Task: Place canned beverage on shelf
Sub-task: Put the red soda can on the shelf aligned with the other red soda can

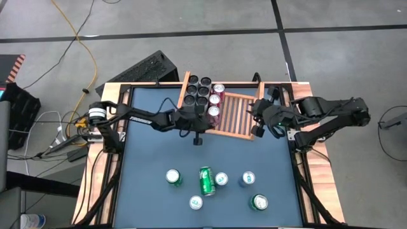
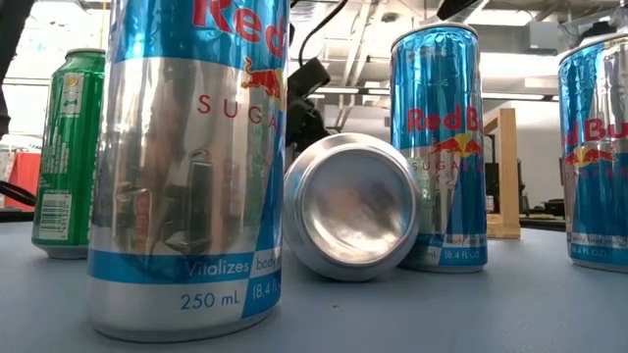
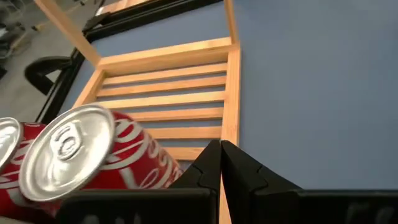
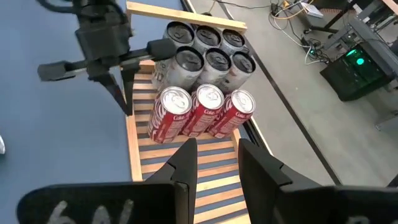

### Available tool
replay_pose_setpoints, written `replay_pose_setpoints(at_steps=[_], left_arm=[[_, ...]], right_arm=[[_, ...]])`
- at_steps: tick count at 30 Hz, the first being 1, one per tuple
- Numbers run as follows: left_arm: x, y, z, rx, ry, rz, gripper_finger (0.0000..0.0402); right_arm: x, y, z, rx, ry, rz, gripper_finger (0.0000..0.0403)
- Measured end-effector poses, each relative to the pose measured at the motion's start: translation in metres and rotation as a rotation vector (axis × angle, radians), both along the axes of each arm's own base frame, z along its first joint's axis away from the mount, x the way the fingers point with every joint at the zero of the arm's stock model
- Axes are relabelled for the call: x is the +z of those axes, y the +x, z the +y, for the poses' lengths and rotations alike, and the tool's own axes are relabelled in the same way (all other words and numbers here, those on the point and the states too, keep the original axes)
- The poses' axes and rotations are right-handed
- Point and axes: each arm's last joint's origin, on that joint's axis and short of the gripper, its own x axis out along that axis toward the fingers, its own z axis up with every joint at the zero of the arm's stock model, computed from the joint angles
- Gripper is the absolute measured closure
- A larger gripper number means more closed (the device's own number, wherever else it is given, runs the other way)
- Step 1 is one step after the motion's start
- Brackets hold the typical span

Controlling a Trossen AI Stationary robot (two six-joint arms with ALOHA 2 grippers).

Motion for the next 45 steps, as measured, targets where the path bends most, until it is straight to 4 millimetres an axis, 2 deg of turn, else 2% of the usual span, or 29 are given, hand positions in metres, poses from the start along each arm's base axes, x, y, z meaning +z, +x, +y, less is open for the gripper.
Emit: replay_pose_setpoints(at_steps=[6,9,14,16,20,26,36,45], left_arm=[[0.000,0.003,-0.018,0.142,-0.027,-0.019,0.0401],[0.001,0.004,-0.037,0.292,0.056,-0.031,0.0401],[0.004,0.005,-0.055,0.345,0.130,-0.057,0.0401],[0.004,0.005,-0.056,0.377,0.121,-0.065,0.0401],[-0.010,0.008,-0.049,0.447,0.121,-0.050,0.0401],[-0.020,0.020,-0.048,0.502,0.181,-0.042,0.0401],[-0.018,0.022,-0.044,0.494,0.134,-0.055,0.0401],[-0.020,0.019,-0.040,0.550,0.158,-0.029,0.0401]], right_arm=[[0.000,0.000,0.000,0.000,0.001,0.000,0.0296],[0.000,0.000,0.000,-0.002,0.007,-0.001,0.0296],[0.000,0.000,0.001,0.004,0.009,0.000,0.0296],[0.000,0.000,0.001,0.004,0.009,0.000,0.0296],[-0.001,0.000,0.001,0.007,0.011,0.004,0.0296],[-0.001,-0.001,0.002,0.016,0.012,0.011,0.0296],[-0.001,-0.002,0.010,0.054,0.010,0.017,0.0296],[-0.002,-0.004,0.011,0.043,0.019,0.023,0.0296]])
